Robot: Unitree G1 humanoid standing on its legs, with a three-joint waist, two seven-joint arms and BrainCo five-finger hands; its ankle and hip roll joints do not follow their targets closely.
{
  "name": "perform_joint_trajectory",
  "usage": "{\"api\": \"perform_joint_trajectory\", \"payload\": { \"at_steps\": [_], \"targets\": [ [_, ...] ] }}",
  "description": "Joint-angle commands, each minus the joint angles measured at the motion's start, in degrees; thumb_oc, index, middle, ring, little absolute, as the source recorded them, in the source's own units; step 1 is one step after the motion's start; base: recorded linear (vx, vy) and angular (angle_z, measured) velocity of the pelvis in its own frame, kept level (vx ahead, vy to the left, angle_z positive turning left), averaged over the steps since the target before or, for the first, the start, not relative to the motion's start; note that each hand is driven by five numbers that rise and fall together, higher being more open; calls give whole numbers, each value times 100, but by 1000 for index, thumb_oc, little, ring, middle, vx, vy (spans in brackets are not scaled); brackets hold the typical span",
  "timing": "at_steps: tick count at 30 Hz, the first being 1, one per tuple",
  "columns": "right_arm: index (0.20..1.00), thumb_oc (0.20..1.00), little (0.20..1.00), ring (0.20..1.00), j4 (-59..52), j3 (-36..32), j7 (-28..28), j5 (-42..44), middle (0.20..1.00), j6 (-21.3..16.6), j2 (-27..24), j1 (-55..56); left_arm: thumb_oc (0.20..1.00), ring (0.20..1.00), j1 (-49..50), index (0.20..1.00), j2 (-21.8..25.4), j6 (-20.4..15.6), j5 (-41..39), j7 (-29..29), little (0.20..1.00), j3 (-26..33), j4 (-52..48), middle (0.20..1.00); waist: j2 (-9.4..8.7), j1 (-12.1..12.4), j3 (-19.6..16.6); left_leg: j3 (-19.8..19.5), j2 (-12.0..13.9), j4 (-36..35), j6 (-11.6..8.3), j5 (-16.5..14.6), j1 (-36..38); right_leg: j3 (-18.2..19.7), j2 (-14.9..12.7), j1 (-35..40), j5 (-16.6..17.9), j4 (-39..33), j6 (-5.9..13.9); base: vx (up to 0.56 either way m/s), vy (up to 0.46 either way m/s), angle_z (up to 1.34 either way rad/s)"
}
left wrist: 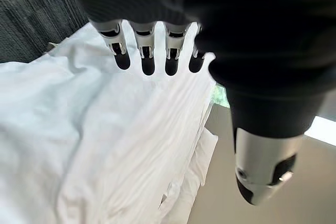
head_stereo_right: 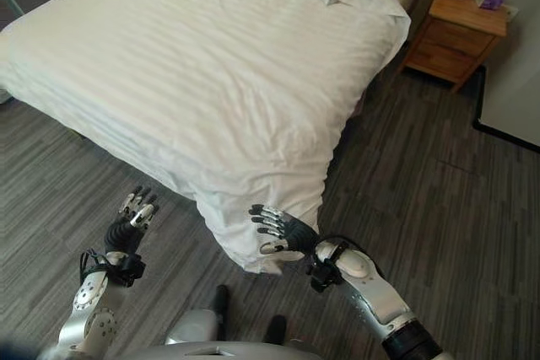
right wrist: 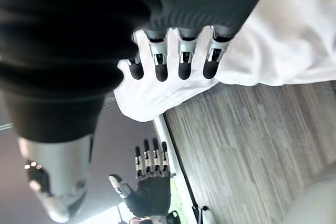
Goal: Making the bed.
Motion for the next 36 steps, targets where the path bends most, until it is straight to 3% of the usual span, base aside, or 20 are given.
{"api": "perform_joint_trajectory", "payload": {
  "at_steps": [1, 3, 4, 5, 12, 23, 34, 36],
  "targets": [
    [1000, 1000, 1000, 1000, 217, -270, -47, 464, 1000, -208, 277, -157, 1000, 1000, -59, 1000, 152, -105, -184, -261, 1000, 22, -278, 1000, -216, -139, -159, 13, -408, 205, 376, -47, -186, 526, -357, 233, -150, 1, 528, -3, 6, 15],
    [1000, 1000, 1000, 1000, 674, -384, -162, 602, 1000, -204, 343, -259, 1000, 1000, -8, 1000, 250, -27, -214, -378, 1000, -94, -315, 1000, -118, -157, -208, -26, -423, -103, 401, 43, -130, 522, -262, 177, -157, -49, 530, 13, 16, 1],
    [460, 460, 460, 460, 791, -429, -183, 655, 460, -221, 347, -287, 1000, 1000, 38, 1000, 305, 9, -222, -426, 1000, -125, -344, 1000, -103, -154, -225, -35, -436, -233, 420, 46, -80, 519, -243, 173, -164, -49, 519, 22, 41, 20],
    [200, 200, 200, 200, 992, -475, -261, 630, 200, -256, 331, -357, 1000, 1000, 48, 1000, 370, 24, -214, -461, 1000, -176, -353, 1000, -83, -145, -232, -70, -459, -322, 426, 61, -54, 504, -228, 144, -170, -49, 516, 10, 41, 22],
    [200, 200, 200, 200, 2171, -584, -692, 1059, 200, -310, 466, -1282, 1000, 1000, -65, 1000, 716, 106, -490, -568, 1000, -373, -524, 1000, -27, 37, -52, -162, -534, -754, 468, 195, -203, 503, -185, -333, -113, -49, 488, -44, 21, 8],
    [200, 200, 200, 200, 3099, -393, -825, 2284, 200, -309, 968, -2581, 1000, 1000, -315, 1000, 889, 140, -685, -574, 1000, -824, -525, 1000, 146, 362, 285, -345, -642, -777, 508, 268, -687, 450, -225, -836, -16, -49, 517, -3, 2, 7],
    [200, 200, 200, 200, 4920, -453, -1022, 1694, 200, -240, 801, -3302, 1000, 1000, -529, 1000, 901, 165, -796, -503, 1000, -943, -620, 1000, 391, 524, 664, -388, -706, -823, 479, 358, -1150, 429, -253, -1343, 46, -37, 524, -1, -1, 0],
    [200, 200, 200, 200, 6155, -952, -1156, 1547, 200, -186, 648, -3326, 1000, 1000, -567, 1000, 842, 209, -784, -515, 1000, -951, -698, 1000, 504, 539, 795, -392, -712, -814, 483, 362, -1309, 414, -279, -1485, 50, 8, 529, -3, 2, 2]
  ]
}}
